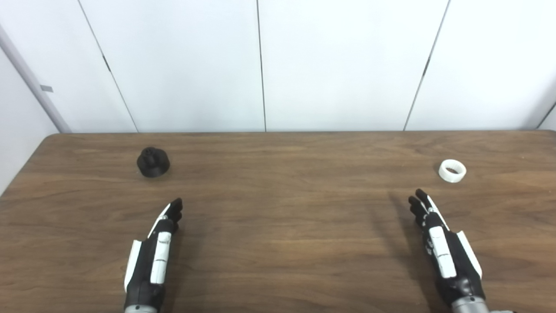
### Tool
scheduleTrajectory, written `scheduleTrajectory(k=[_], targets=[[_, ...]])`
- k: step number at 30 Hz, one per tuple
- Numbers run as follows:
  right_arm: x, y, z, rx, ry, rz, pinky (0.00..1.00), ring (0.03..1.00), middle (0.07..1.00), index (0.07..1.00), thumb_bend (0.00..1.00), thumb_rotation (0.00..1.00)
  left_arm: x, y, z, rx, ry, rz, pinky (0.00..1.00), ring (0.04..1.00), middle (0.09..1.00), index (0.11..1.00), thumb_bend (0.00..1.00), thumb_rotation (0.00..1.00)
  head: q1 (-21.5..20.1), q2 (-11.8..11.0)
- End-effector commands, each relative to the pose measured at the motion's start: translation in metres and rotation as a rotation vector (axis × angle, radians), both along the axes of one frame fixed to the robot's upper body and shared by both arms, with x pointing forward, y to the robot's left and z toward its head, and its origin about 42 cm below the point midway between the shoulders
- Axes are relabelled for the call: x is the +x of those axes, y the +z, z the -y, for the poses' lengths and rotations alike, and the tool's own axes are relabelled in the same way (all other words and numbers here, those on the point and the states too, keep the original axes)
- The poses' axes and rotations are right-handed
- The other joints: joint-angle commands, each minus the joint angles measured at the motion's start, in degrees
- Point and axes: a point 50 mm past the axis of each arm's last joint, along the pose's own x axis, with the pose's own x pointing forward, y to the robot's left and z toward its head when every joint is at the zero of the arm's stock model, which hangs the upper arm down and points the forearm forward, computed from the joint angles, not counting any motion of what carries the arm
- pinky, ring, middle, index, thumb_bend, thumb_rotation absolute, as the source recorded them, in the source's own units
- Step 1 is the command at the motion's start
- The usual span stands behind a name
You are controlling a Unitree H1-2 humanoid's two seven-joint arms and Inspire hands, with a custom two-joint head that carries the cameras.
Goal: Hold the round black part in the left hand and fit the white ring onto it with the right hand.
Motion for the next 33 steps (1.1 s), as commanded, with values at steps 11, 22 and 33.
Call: scheduleTrajectory(k=[11, 22, 33], targets=[[-0.005, -0.002, 0.009, 0.017, 0.004, -0.006, 1.00, 0.978, 0.956, 0.973, 0.52, 1.00, -0.011, 0.000, 0.012, 0.019, -0.010, 0.013, 0.97, 0.948, 0.944, 0.924, 0.59, 1.00, 8.1, -3.2], [-0.005, -0.010, 0.023, 0.021, 0.024, -0.009, 1.00, 0.981, 0.968, 0.992, 0.55, 1.00, -0.011, -0.008, 0.027, 0.054, -0.003, 0.020, 0.96, 0.951, 0.943, 0.922, 0.54, 1.00, 15.0, -7.1], [-0.004, -0.017, 0.032, 0.031, 0.029, -0.014, 1.00, 0.990, 0.977, 1.000, 0.55, 1.00, -0.008, -0.016, 0.038, 0.073, 0.003, 0.001, 0.98, 0.962, 0.949, 0.923, 0.59, 1.00, 18.7, -10.0]])
